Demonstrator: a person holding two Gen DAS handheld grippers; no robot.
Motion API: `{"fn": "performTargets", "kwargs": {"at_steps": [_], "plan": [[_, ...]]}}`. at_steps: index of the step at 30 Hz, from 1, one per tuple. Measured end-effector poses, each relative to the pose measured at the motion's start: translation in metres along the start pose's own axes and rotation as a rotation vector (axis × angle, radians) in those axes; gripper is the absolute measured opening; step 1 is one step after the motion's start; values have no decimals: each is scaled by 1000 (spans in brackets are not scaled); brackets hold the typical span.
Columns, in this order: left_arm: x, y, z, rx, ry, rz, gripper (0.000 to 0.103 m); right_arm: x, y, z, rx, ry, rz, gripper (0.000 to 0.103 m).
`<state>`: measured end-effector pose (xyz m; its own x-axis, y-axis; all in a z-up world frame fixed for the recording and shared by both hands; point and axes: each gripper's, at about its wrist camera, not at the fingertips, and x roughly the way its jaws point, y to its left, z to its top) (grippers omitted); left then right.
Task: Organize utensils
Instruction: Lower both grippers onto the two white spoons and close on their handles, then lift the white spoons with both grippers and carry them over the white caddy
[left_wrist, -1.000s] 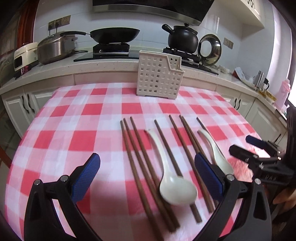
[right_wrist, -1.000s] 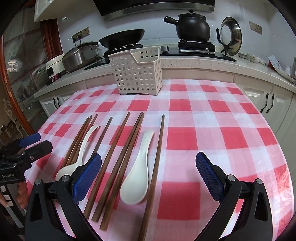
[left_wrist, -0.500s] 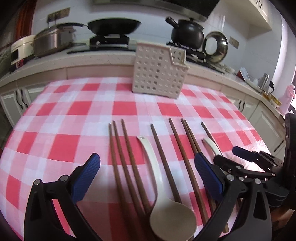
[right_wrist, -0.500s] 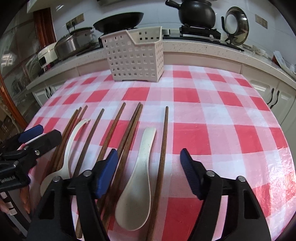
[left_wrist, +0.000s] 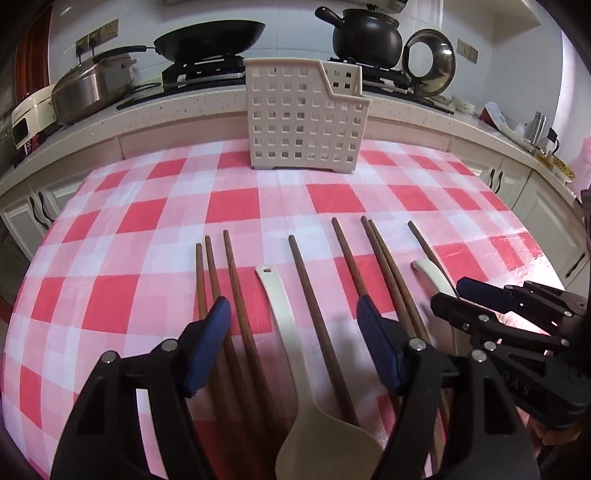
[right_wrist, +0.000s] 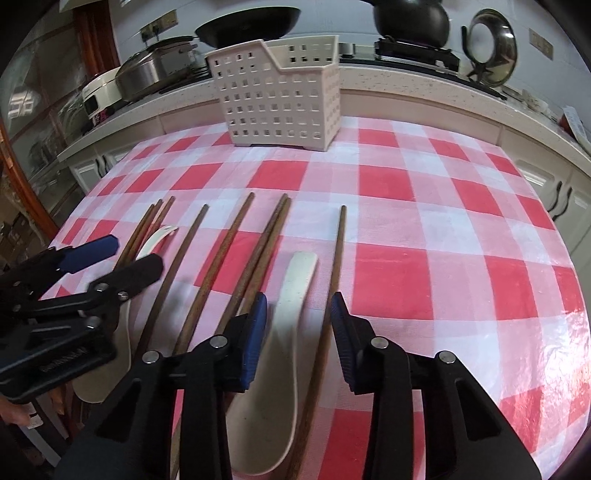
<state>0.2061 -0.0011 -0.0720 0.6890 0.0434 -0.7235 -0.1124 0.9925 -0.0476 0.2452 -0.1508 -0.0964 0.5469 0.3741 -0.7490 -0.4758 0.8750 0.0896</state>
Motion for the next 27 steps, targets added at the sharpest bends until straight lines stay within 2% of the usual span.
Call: {"fn": "performTargets", "kwargs": {"at_steps": [4, 12, 14, 15, 20, 27], "plan": [[2, 1, 1, -26, 5, 17, 63, 5, 0, 2, -4, 13, 2, 32], [14, 6, -1, -52, 58, 0, 36, 5, 0, 2, -5, 3, 8, 28], [17, 5, -2, -50, 66, -5, 31, 3, -1, 3, -1, -6, 11, 23], [18, 5, -3, -47, 68, -8, 26, 2, -2, 3, 2, -9, 15, 21], [19, 5, -3, -40, 67, -21, 14, 4, -7, 2, 19, -3, 20, 16], [20, 7, -4, -52, 69, -46, 10, 4, -10, 2, 34, 6, 16, 16]]}}
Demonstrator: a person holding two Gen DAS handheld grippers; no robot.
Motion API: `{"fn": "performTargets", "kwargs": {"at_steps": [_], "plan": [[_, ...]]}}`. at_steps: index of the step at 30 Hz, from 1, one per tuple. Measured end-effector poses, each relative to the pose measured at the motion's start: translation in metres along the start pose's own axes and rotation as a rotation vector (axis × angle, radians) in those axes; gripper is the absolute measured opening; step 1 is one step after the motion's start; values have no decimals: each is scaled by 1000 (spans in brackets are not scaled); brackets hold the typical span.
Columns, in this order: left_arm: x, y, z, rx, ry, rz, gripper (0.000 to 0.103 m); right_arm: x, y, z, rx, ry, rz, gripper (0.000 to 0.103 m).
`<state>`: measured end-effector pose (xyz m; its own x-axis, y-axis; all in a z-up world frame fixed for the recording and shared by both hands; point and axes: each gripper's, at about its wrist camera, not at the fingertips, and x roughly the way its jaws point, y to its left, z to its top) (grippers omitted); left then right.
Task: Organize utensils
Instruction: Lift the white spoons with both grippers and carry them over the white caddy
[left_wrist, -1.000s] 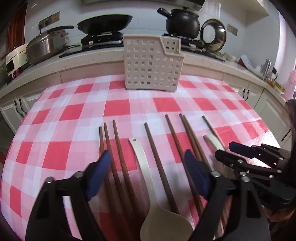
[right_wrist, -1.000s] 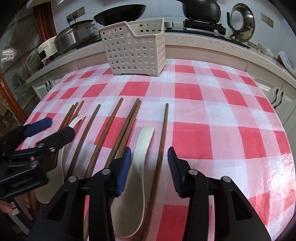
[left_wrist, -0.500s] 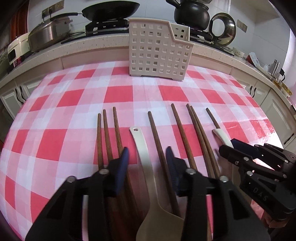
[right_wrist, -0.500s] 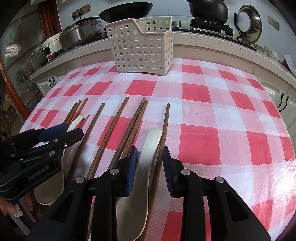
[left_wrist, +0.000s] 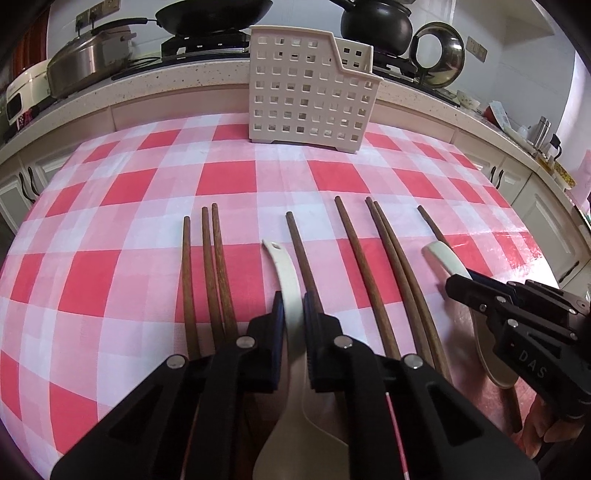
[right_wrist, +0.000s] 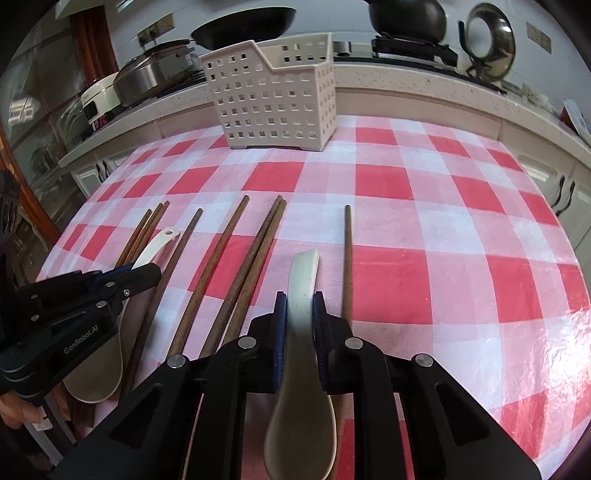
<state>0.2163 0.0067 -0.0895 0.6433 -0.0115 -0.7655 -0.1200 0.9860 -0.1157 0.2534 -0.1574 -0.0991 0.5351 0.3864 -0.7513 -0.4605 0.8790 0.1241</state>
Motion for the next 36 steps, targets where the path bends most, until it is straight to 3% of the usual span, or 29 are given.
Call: {"fn": "performTargets", "kwargs": {"at_steps": [12, 22, 36], "plan": [[-10, 3, 2, -13, -32, -30, 7, 0, 6, 0, -27, -8, -3, 16], [-41, 4, 11, -13, -139, -53, 4, -31, 6, 11, 13, -156, 23, 16], [-78, 1, 41, 46, -295, -81, 4, -53, 28, 39, -44, -316, 56, 16]]}}
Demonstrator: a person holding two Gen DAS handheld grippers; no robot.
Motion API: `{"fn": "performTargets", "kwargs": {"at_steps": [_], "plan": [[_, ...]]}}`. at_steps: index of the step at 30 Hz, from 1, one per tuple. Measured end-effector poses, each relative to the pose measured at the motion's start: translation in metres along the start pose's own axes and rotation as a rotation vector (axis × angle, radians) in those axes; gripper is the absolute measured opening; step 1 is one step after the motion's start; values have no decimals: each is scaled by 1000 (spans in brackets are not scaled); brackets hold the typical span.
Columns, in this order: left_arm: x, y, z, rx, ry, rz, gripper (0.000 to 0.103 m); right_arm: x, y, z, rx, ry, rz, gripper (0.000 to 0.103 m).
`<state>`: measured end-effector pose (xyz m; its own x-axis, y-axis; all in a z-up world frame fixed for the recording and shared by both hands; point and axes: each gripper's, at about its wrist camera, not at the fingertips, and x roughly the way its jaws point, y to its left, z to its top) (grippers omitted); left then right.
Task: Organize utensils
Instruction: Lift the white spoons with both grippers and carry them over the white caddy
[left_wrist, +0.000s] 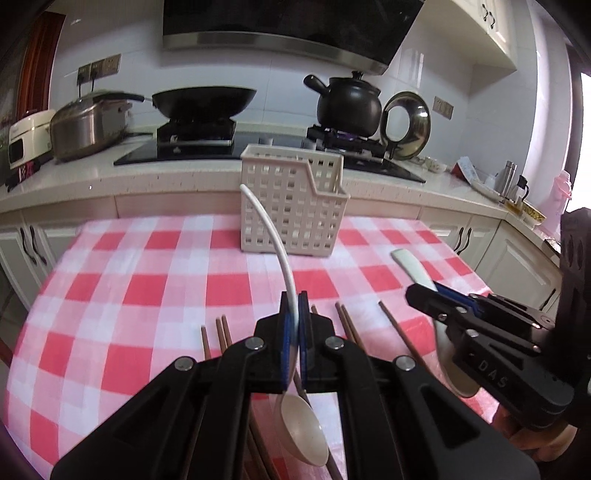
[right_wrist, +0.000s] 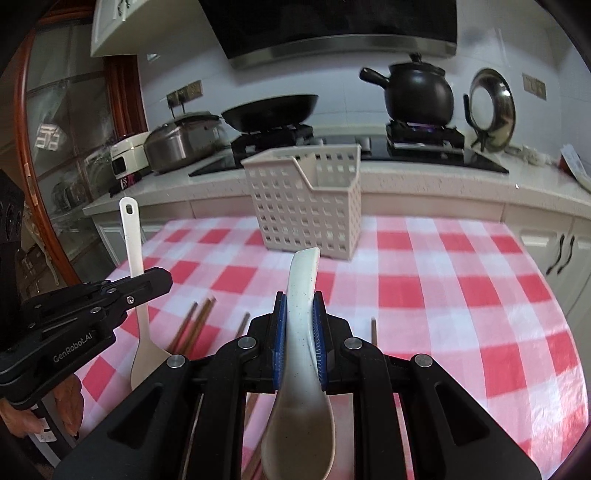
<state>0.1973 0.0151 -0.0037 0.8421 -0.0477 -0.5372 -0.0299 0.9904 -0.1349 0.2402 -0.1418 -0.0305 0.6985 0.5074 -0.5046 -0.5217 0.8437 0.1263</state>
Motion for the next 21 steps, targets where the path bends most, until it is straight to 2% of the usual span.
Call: {"fn": "performTargets", "kwargs": {"at_steps": [7, 12, 21], "plan": [[1, 0, 26, 47, -58, -13, 4, 11, 4, 33, -19, -73, -9, 16], [5, 6, 49, 63, -114, -44, 4, 16, 2, 54, -23, -136, 19, 16], [29, 14, 94, 100, -142, -53, 4, 34, -9, 92, -28, -197, 35, 16]]}}
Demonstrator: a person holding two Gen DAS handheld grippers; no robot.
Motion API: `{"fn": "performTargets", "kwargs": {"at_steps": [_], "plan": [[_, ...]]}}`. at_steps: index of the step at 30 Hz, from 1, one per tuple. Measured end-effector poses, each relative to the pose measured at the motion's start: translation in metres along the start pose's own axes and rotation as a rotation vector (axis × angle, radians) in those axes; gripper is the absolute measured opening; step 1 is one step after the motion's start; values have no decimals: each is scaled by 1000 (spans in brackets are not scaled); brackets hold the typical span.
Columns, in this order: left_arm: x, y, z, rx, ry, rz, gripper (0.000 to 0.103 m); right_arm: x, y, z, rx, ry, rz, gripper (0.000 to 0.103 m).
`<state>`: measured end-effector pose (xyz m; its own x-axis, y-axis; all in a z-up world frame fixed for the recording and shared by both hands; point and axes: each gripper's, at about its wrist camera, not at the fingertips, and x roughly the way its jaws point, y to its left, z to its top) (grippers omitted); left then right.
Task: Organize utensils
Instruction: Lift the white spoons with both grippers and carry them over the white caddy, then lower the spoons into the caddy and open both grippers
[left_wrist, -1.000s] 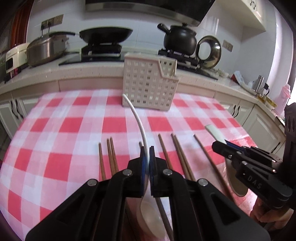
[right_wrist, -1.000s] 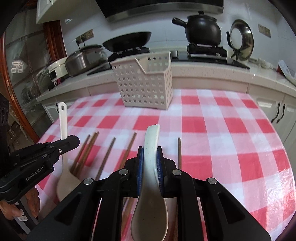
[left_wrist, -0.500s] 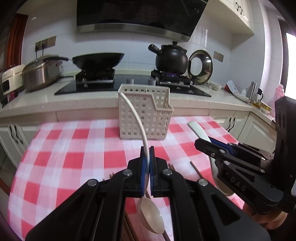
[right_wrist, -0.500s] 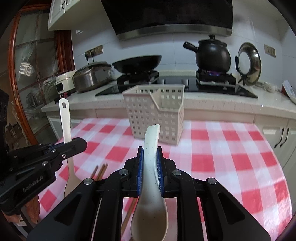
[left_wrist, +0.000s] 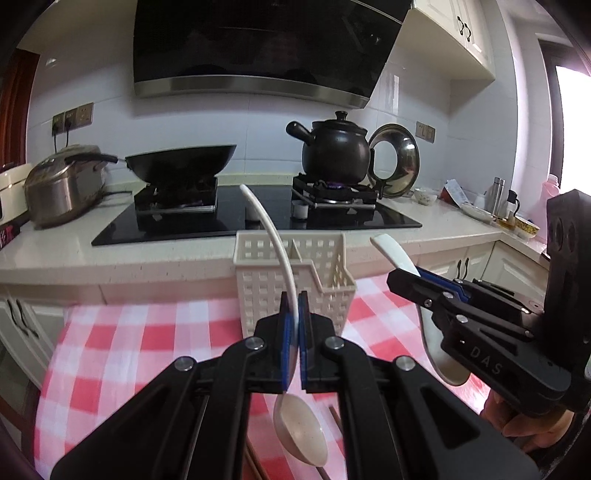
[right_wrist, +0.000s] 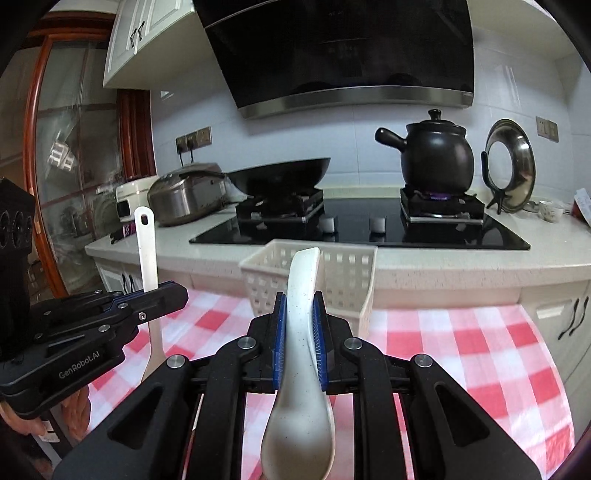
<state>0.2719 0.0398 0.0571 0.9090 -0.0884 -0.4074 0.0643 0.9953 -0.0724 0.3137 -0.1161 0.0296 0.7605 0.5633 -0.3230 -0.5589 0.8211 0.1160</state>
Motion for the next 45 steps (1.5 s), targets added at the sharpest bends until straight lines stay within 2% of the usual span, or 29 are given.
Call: {"fn": "performTargets", "kwargs": {"at_steps": [15, 24, 30, 36, 45], "plan": [[44, 3, 93, 20, -134, 26, 4, 62, -33, 49, 56, -142, 70, 16], [76, 20, 124, -14, -174, 55, 4, 107, -48, 62, 118, -185, 137, 16], [101, 28, 122, -8, -175, 88, 4, 127, -50, 60, 136, -208, 154, 16], [124, 34, 105, 1, -154, 116, 4, 138, -57, 49, 139, -215, 143, 16], [141, 35, 85, 13, -118, 122, 4, 152, -59, 44, 126, -186, 136, 16]]}}
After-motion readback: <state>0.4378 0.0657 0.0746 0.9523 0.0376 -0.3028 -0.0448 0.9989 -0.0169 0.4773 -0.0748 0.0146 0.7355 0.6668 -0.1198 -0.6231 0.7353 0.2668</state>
